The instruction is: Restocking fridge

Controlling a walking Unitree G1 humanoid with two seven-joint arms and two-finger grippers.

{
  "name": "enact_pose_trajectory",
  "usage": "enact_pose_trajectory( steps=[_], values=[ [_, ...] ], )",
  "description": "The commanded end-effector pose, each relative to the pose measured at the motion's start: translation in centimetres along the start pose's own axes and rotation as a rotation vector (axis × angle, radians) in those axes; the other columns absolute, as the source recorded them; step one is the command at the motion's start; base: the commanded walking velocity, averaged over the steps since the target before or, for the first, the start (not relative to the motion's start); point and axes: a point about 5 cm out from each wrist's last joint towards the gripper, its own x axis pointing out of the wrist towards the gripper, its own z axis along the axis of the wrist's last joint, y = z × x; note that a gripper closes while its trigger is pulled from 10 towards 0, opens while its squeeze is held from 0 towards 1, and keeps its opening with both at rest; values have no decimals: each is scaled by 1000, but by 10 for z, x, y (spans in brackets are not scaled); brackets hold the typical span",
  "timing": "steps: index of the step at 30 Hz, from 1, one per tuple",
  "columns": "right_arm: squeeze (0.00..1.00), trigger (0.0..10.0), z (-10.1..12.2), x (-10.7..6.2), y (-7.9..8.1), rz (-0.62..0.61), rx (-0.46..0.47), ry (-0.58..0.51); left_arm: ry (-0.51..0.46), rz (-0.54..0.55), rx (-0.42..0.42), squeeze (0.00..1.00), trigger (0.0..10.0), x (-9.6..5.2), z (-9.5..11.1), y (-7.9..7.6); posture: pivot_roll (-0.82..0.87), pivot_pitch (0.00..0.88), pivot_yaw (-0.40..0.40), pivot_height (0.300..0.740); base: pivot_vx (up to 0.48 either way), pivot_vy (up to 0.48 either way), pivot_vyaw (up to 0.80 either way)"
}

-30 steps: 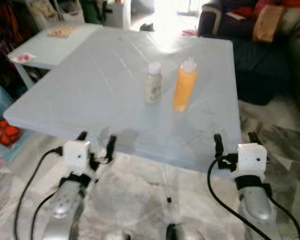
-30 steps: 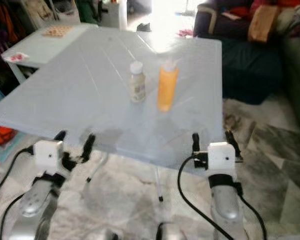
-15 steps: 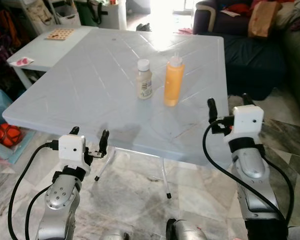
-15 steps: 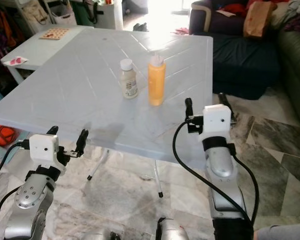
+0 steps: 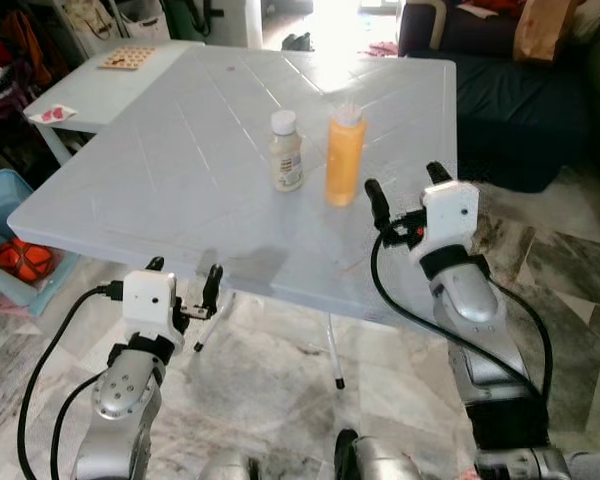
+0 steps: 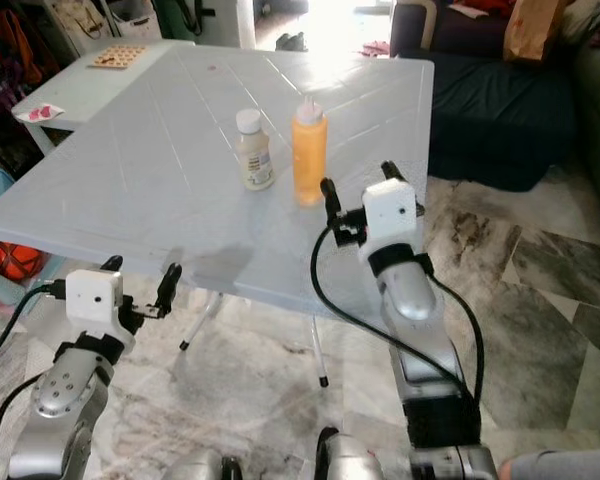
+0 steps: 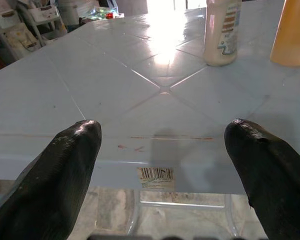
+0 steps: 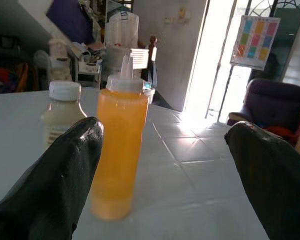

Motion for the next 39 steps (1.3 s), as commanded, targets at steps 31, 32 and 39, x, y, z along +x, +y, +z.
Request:
enact_pose_trajectory(
  steps=[31,32,39],
  values=[
    [0,10000,18,38,8,182,35,-60,43,-8,29,0,10000,-12,5,7,149,159,58,740,0,23,0],
    [0,10000,16,35,11,182,44,-55,39,-10,35,0,10000,-11,4,7,143,149,55,740,0,458,0],
    [0,10000,3,2,32,158,108,-33,30,-22,56,0,10000,-2,3,2,111,104,64,740,0,454,0]
  ],
)
